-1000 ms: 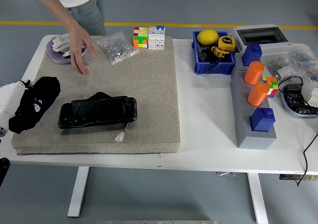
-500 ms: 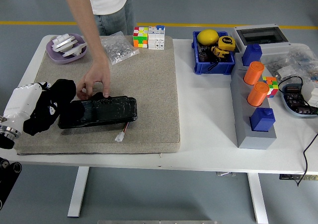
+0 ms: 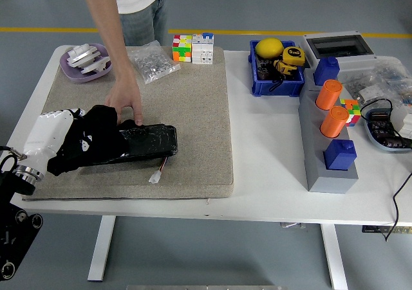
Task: Pick the rag up,wipe the panel,place it on the desk
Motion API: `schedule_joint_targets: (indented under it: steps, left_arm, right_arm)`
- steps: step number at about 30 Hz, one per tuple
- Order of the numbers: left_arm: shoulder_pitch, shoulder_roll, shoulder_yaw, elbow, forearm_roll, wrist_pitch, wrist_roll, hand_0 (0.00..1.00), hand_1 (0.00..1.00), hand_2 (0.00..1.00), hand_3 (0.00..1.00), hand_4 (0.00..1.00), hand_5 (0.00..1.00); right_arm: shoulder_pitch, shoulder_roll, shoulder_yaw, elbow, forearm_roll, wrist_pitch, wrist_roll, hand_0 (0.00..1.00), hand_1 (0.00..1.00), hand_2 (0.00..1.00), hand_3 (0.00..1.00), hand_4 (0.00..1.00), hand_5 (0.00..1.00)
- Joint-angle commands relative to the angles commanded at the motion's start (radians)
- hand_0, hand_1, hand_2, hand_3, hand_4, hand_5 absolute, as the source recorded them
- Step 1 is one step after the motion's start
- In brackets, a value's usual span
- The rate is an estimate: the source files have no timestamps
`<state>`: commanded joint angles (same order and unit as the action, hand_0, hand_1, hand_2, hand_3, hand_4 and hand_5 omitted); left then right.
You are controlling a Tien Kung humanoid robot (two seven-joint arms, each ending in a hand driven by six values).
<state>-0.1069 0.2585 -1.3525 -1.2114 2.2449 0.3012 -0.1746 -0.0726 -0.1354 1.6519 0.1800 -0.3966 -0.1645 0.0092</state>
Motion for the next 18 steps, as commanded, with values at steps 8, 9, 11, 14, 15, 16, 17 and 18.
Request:
schedule_joint_targets:
  steps: [8,9,11,14,15,16,17,18]
  left_arm:
    - [-0.02,-0.01,0.057,-0.017,0.013,-0.005,0.006,0.244,0.304,0.543,0.486,0.155,0.002]
    - [-0.024,-0.009,0.066,-0.02,0.016,-0.005,0.006,0.244,0.302,0.542,0.487,0.157,0.002]
    - [-0.031,-0.01,0.084,-0.025,0.024,-0.005,0.009,0.244,0.302,0.542,0.487,0.157,0.002]
    - [-0.046,-0.01,0.125,-0.027,0.024,-0.002,0.013,0.244,0.302,0.542,0.487,0.157,0.002]
    - [-0.05,-0.011,0.137,-0.027,0.024,-0.002,0.014,0.246,0.301,0.54,0.488,0.162,0.002]
    - [-0.052,-0.011,0.144,-0.026,0.024,-0.002,0.014,0.246,0.301,0.54,0.488,0.162,0.002]
    - [-0.057,-0.012,0.16,-0.025,0.023,-0.002,0.015,0.246,0.301,0.54,0.488,0.162,0.002]
    - [-0.06,-0.013,0.174,-0.025,0.023,-0.002,0.016,0.246,0.301,0.54,0.488,0.162,0.002]
  right_arm:
    - [-0.001,0.0,-0.002,0.0,0.0,0.002,0.0,0.767,0.641,0.677,0.604,0.998,0.489]
    - [-0.002,0.001,-0.002,0.0,0.0,0.002,0.0,0.766,0.641,0.678,0.604,0.998,0.489]
    - [-0.002,0.001,0.001,0.0,-0.001,0.002,0.001,0.766,0.641,0.678,0.604,0.998,0.489]
    - [-0.003,0.004,0.005,0.0,-0.008,-0.002,-0.001,0.766,0.641,0.678,0.604,0.998,0.489]
    - [-0.003,0.004,0.005,0.0,-0.009,-0.003,-0.002,0.763,0.641,0.677,0.604,0.998,0.489]
    - [-0.003,0.005,0.005,0.0,-0.009,-0.003,-0.002,0.763,0.641,0.677,0.604,0.998,0.489]
    - [-0.003,0.005,0.007,0.0,-0.011,-0.003,-0.002,0.763,0.641,0.677,0.604,0.998,0.489]
    - [-0.003,0.005,0.007,0.0,-0.011,-0.003,-0.002,0.763,0.641,0.677,0.604,0.998,0.489]
